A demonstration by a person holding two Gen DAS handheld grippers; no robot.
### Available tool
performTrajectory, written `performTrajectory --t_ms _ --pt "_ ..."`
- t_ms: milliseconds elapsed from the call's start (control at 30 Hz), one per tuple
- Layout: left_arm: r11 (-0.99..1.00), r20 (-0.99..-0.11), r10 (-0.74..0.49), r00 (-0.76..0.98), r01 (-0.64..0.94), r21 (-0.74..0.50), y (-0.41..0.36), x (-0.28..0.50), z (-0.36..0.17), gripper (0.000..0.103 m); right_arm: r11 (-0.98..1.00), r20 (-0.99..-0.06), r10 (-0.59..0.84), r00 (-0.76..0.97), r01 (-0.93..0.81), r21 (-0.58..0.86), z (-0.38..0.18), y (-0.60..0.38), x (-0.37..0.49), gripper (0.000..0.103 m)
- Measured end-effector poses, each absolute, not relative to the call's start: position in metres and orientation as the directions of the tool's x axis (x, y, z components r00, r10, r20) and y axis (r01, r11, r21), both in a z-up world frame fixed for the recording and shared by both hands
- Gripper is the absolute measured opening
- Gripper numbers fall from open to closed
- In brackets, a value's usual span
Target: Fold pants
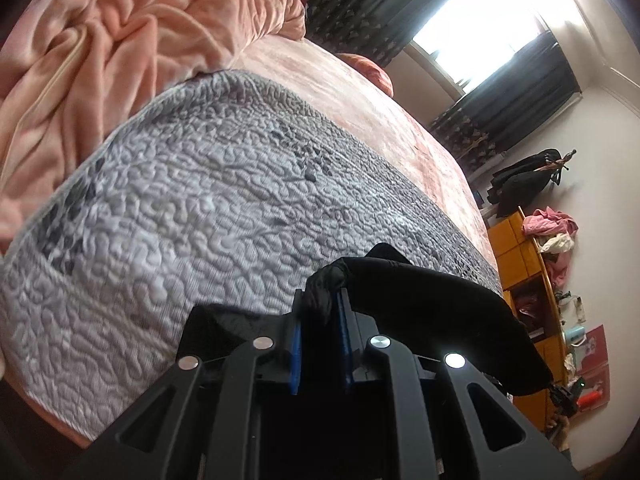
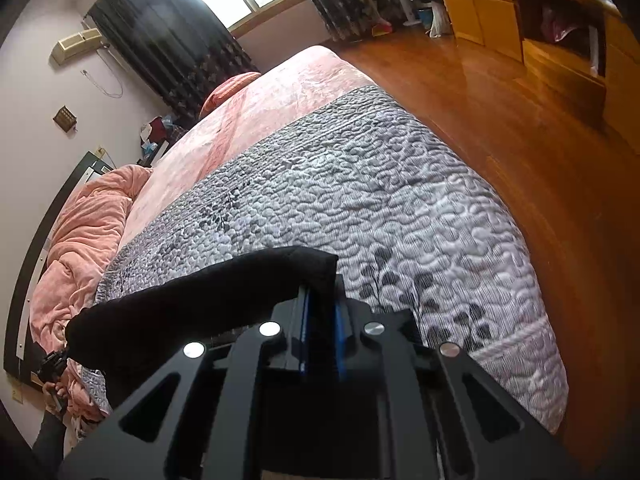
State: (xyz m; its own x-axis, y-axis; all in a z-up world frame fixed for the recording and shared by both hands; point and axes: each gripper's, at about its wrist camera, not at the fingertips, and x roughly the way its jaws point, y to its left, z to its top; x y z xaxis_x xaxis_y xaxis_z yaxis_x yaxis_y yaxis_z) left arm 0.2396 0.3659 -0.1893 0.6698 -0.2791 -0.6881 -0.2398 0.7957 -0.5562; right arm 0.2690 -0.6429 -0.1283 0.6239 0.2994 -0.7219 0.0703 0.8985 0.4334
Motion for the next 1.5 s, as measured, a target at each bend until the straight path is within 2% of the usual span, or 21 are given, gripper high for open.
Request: performTrajectory --t_ms 267,567,667,767,800,833,900,1033,1100,1200,1333,1467,1500 --pt "0.770 -0.690 -0.297 0.660 -0.262 -0.582 0.370 0.206 -0.213 0.016 0.895 -0.726 0.294 0.621 0.088 0.438 -0.138 -0.643 0.230 0.011" --pt "0.779 -0.725 -0.288 0.625 -0.287 -0.557 0.372 0.181 -0.244 0.020 0.882 -0.740 0.290 0.606 0.131 0.453 -0.166 -0.647 0.190 0.014" --pt "0.764 -0.743 -0.301 0.598 -0.315 -0.563 0.374 0.173 -0.262 0.024 0.882 -0.759 0.291 0.582 0.144 0.449 -0.180 -0.645 0.181 0.019" --pt "0.767 -0.798 -0.282 0.533 -0.374 -0.521 0.374 0.165 -0.286 0.030 0.896 -0.795 0.267 0.545 0.164 0.413 -0.195 -0.638 0.174 0.025" --pt "0.765 -0.815 -0.277 0.510 -0.397 -0.508 0.375 0.162 -0.294 0.037 0.898 -0.805 0.256 0.535 0.176 0.402 -0.199 -0.638 0.172 0.038" --pt "0.764 -0.841 -0.248 0.481 -0.437 -0.475 0.377 0.156 -0.304 0.058 0.903 -0.823 0.232 0.518 0.200 0.380 -0.205 -0.638 0.169 0.053" --pt "0.773 -0.884 -0.168 0.437 -0.498 -0.393 0.381 0.146 -0.314 0.075 0.915 -0.855 0.171 0.491 0.244 0.323 -0.216 -0.639 0.160 0.058" --pt "0.724 -0.927 -0.104 0.359 -0.612 -0.318 0.398 0.119 -0.332 0.077 0.888 -0.875 0.164 0.455 0.319 0.332 -0.236 -0.649 0.138 0.062" --pt "0.674 -0.908 -0.090 0.408 -0.646 -0.357 0.405 0.101 -0.328 0.079 0.852 -0.861 0.194 0.471 0.354 0.386 -0.242 -0.655 0.126 0.063" --pt "0.643 -0.829 -0.106 0.550 -0.598 -0.479 0.396 0.080 -0.309 0.089 0.786 -0.820 0.255 0.513 0.385 0.485 -0.250 -0.656 0.105 0.064" --pt "0.662 -0.759 -0.193 0.622 -0.488 -0.568 0.365 0.086 -0.301 0.090 0.699 -0.766 0.336 0.549 0.400 0.593 -0.264 -0.642 0.087 0.068" --pt "0.695 -0.791 -0.229 0.568 -0.473 -0.541 0.343 0.115 -0.319 0.089 0.627 -0.707 0.405 0.579 0.387 0.676 -0.272 -0.624 0.084 0.068" --pt "0.700 -0.808 -0.226 0.544 -0.486 -0.523 0.340 0.120 -0.324 0.079 0.621 -0.703 0.411 0.580 0.387 0.682 -0.273 -0.620 0.084 0.069"
